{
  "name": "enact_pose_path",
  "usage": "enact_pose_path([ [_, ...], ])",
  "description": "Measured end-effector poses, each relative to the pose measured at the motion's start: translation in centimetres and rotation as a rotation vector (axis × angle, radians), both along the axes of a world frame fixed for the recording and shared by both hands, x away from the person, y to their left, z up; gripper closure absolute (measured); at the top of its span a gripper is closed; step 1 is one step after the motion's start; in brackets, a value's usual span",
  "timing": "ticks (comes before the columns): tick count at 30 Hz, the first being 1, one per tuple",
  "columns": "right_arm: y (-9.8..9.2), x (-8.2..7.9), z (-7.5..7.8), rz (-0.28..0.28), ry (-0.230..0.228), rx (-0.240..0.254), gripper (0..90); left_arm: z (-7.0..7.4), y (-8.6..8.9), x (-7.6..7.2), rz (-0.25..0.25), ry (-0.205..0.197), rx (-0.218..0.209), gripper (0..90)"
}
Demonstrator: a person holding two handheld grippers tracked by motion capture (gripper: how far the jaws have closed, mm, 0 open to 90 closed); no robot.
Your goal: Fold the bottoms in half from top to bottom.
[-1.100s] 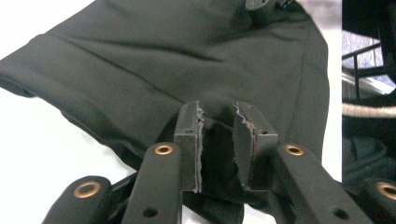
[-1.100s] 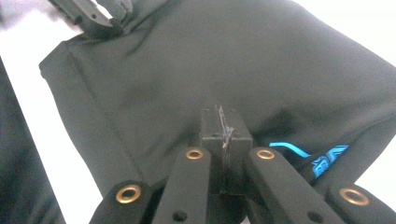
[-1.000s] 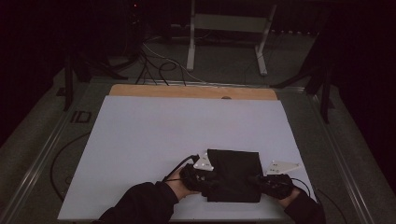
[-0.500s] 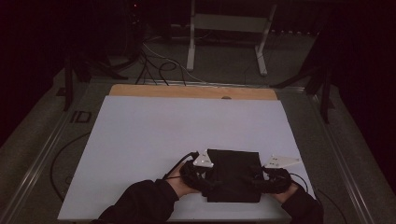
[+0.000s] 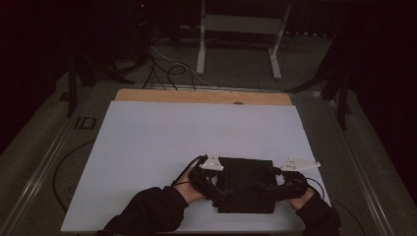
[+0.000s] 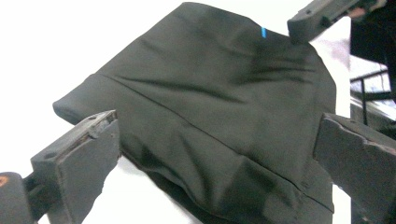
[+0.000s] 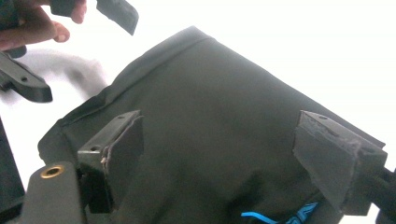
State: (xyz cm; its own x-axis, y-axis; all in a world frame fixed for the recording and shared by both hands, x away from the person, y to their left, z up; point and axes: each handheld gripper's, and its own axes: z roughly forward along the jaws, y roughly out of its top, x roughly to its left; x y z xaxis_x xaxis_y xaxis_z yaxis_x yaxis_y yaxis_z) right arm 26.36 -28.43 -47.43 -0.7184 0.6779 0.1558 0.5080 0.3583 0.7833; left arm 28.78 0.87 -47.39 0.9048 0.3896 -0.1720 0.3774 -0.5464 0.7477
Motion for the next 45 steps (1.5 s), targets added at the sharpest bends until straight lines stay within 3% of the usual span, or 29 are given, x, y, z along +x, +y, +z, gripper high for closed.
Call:
enact_pose_path([
  [11,0.0,0.5,0.3,-0.043,-0.026,-0.037,14.2,0.7,0.6,0.8,0.068,-0.011,-0.004,1.5],
  [15,-0.1,0.8,0.4,-0.058,-0.037,-0.049,14.3,0.9,0.7,1.1,0.102,-0.024,0.009,1.4],
  [19,-0.3,1.0,0.8,-0.08,-0.039,-0.067,14.4,1.0,0.8,1.5,0.147,-0.021,-0.004,0.9],
  [23,-0.5,1.2,1.0,-0.116,-0.044,-0.06,14.4,1.0,0.9,2.0,0.185,-0.015,0.001,0.7],
  [28,-0.8,1.5,0.9,-0.177,-0.028,-0.096,14.4,0.7,1.0,2.5,0.225,-0.007,-0.013,0.4],
  [32,-0.9,1.7,0.5,-0.213,-0.029,-0.128,14.4,0.1,1.0,2.8,0.256,0.013,-0.047,0.4],
  [36,-1.0,1.8,0.0,-0.236,-0.027,-0.121,14.2,-0.7,0.9,2.8,0.257,0.038,-0.056,0.4],
  [38,-1.0,1.8,-0.2,-0.247,-0.021,-0.127,14.1,-1.1,0.8,2.8,0.263,0.038,-0.051,0.4],
  [43,-1.2,1.7,-0.8,-0.247,-0.009,-0.137,13.9,-2.0,0.7,3.1,0.271,0.095,-0.06,0.3],
  [45,-1.2,1.7,-1.2,-0.254,0.003,-0.148,13.8,-2.4,0.5,3.3,0.281,0.099,-0.045,0.4],
])
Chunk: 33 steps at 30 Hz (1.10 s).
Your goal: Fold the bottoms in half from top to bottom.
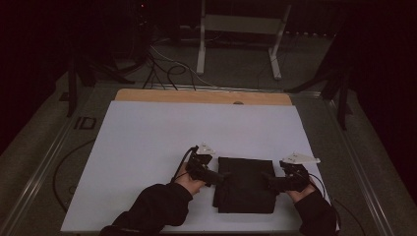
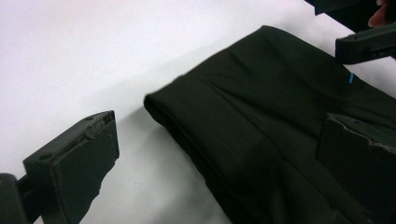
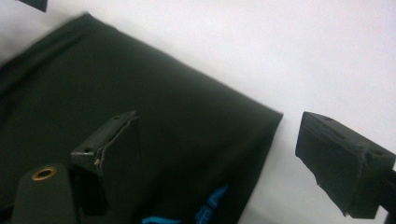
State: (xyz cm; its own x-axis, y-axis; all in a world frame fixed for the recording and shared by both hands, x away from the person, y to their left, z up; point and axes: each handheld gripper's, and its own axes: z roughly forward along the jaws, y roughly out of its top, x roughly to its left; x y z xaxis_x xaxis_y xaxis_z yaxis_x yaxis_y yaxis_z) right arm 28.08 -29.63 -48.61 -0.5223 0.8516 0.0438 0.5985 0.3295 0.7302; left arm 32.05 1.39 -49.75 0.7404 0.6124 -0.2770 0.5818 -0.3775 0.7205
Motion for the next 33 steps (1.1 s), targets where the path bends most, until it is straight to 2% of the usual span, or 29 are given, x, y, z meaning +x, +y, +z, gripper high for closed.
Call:
enact_pose_path([
  [3,-0.2,0.0,-0.5,-0.011,0.023,0.007,13.7,-0.5,-0.2,0.1,-0.009,0.016,0.004,0.3],
  [10,0.0,0.2,-1.1,-0.028,0.064,-0.007,13.5,-1.2,-0.5,0.2,0.005,0.059,-0.002,0.3],
  [14,0.2,0.5,-1.5,-0.037,0.092,0.014,13.6,-1.5,-0.7,0.2,0.008,0.079,-0.01,0.4],
  [18,0.2,0.6,-1.8,-0.039,0.11,0.012,13.6,-1.8,-1.0,0.2,0.008,0.098,0.011,0.6],
  [22,0.1,0.7,-2.1,-0.042,0.142,0.0,14.1,-2.0,-1.2,0.2,0.012,0.113,0.029,10.2],
  [28,0.2,0.9,-2.5,-0.049,0.173,-0.011,15.4,-2.1,-1.3,0.1,0.0,0.138,-0.005,20.9],
  [33,0.3,0.9,-2.6,-0.057,0.185,-0.023,17.8,-2.2,-1.7,-0.2,0.009,0.128,0.003,25.5],
])
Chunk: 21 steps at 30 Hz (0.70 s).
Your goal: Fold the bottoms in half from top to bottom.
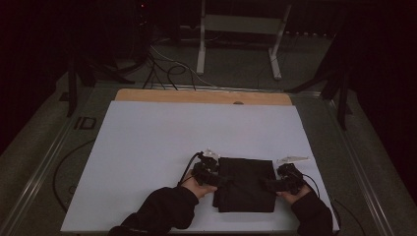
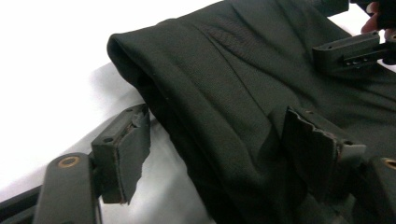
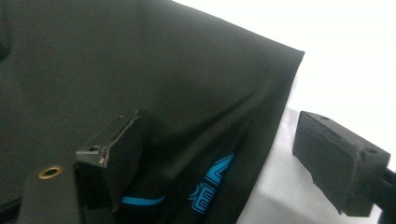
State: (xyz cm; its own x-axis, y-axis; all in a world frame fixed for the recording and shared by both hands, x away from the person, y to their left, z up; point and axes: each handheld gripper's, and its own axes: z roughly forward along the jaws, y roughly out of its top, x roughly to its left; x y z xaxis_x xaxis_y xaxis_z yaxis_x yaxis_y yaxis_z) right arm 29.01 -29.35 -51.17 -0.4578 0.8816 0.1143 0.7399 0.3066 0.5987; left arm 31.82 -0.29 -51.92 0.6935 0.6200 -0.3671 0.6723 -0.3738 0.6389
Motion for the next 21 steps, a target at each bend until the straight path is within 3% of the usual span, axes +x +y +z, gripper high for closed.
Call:
enact_pose_path([
  [4,0.16,-0.16,0.1,0.012,0.0,-0.014,23.9,0.01,-0.33,-0.28,-0.01,0.008,-0.004,32.6],
  [13,0.3,-0.38,0.23,0.042,0.003,0.01,38.7,0.09,-0.69,-0.44,-0.031,0.024,0.003,46.2],
  [21,0.64,-0.59,0.37,0.086,0.014,0.027,57.3,0.12,-1.02,-0.56,-0.061,0.052,-0.017,60.9],
])
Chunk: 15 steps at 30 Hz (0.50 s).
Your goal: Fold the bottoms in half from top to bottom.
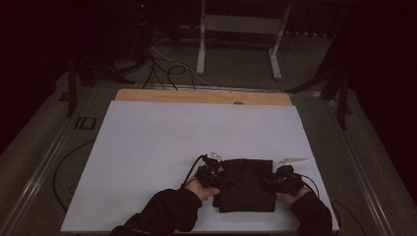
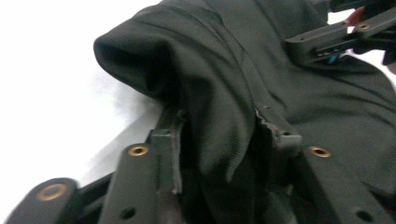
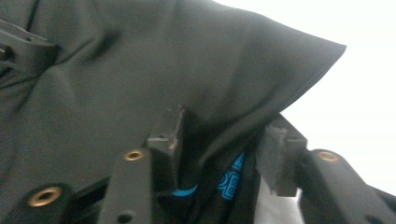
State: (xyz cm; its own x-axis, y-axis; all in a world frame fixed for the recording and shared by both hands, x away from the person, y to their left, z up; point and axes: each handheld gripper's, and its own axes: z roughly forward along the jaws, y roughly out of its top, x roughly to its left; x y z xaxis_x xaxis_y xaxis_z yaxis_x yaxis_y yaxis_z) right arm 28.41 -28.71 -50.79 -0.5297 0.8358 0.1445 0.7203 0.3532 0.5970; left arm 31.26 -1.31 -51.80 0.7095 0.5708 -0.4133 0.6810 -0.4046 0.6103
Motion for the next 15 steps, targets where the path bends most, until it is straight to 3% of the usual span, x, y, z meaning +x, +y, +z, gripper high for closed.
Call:
enact_pose_path([
  [8,0.38,-0.25,0.01,0.042,0.002,0.025,75.4,0.04,-0.28,-0.05,-0.014,-0.001,-0.009,70.3],
  [15,0.63,-0.53,0.16,0.045,-0.04,0.002,79.9,0.39,-0.34,-0.17,-0.02,-0.011,-0.013,73.8],
])
